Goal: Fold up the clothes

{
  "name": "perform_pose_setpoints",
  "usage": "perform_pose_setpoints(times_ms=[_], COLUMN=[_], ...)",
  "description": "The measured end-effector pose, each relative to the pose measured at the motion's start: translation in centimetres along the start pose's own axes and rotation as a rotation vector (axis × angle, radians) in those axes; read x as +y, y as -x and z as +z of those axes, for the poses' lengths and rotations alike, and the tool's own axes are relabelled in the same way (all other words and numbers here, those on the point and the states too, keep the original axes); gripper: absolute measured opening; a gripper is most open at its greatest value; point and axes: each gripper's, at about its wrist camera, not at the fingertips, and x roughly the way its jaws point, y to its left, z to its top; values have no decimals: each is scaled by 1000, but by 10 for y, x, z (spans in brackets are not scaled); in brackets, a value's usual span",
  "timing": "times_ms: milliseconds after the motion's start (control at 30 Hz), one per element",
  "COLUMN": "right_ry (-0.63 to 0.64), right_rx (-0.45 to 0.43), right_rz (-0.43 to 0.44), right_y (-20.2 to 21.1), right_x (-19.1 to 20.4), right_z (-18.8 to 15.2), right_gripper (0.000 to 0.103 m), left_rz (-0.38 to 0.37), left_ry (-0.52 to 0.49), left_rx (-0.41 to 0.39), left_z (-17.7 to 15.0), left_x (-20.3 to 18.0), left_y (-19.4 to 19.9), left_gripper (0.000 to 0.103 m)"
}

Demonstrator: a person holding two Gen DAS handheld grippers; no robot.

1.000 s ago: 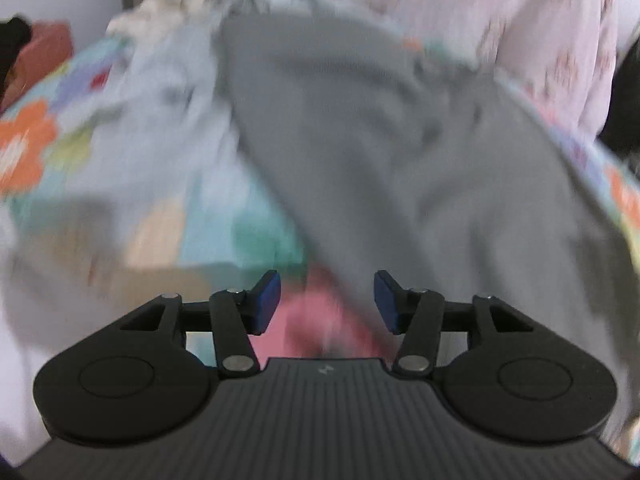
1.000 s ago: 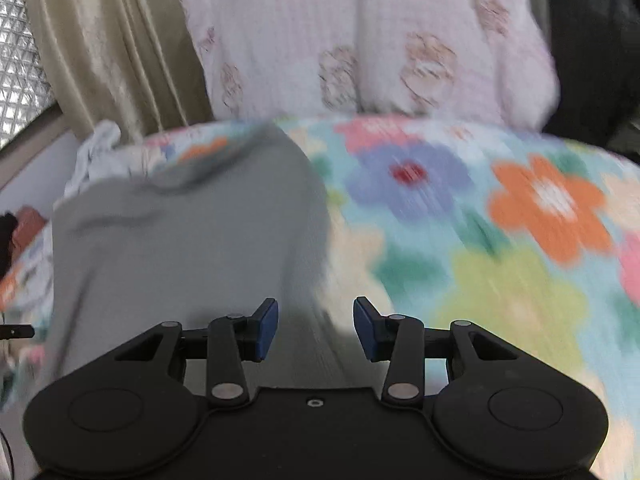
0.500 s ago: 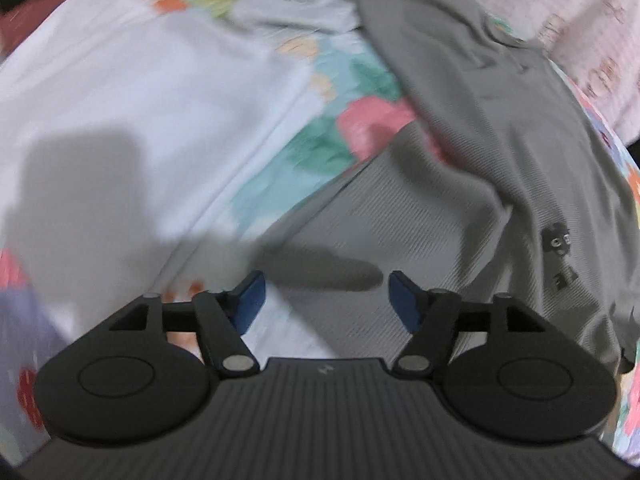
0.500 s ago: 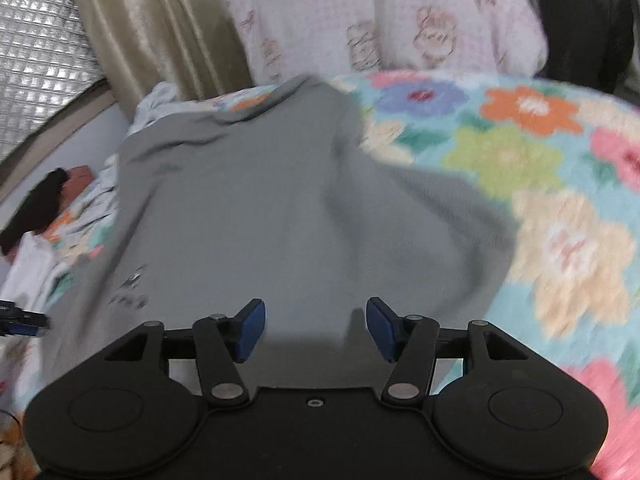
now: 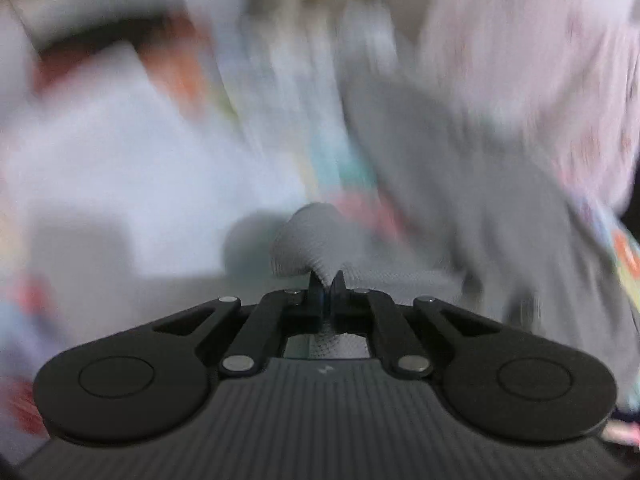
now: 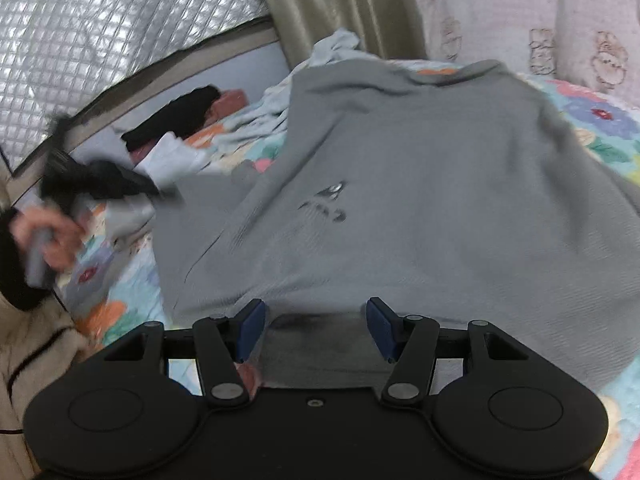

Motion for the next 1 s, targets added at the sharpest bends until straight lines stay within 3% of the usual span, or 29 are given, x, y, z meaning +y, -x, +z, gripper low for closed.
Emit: perform_pose_setpoints(times_ms=[33,133,233,300,333,433,467,500,533,600,700,733,800,1000], right_ry=[-4,-18,-28,-33,-33,-43,-57,-76,-104,-164,-251,-274,-309,-398], right_rx=[10,40,67,75,73,42,27,13,-2,-34,-59,-65,-71,-89], right_rz=[6,14,6,4,-9,-52,-72,-90,-114,-163,-158,-180,-208,-157], right_y=[-2,-8,-11,-10,-7,11,18,25,34,54,73,77,82,86], right_x=[-1,-5,-10,-14,-15,-24,-29,-36,-46,-68,-97,-104,-115,-155], right_z=[-2,-10,-19,-23,-25,-26,-25,-24,-25,-27,-31,-32,-34,-25], right_gripper=[62,62,62,62,62,62,62,62,62,62,63,64,64,67], left_rz=[40,104,257,235,224,244,239,222,196,139,16,-37,-160,-409], left_ry=[20,151,75,87,89,21,11,7,6,-4,-58,-88,-157,-371], left_rx=[-65,-66,162,360,395,328,296,265,236,189,176,187,226,395], left_z=[2,-9,-39,-58,-62,-54,-51,-49,-47,-44,-44,-48,-54,-92], left_x=[6,31,30,33,31,15,10,5,-2,-19,-52,-66,-92,-160], left_y=[22,50,7,-22,-26,-12,-4,4,13,28,36,36,34,16], left_gripper=[2,2,3,4,5,17,28,38,41,41,41,42,54,58])
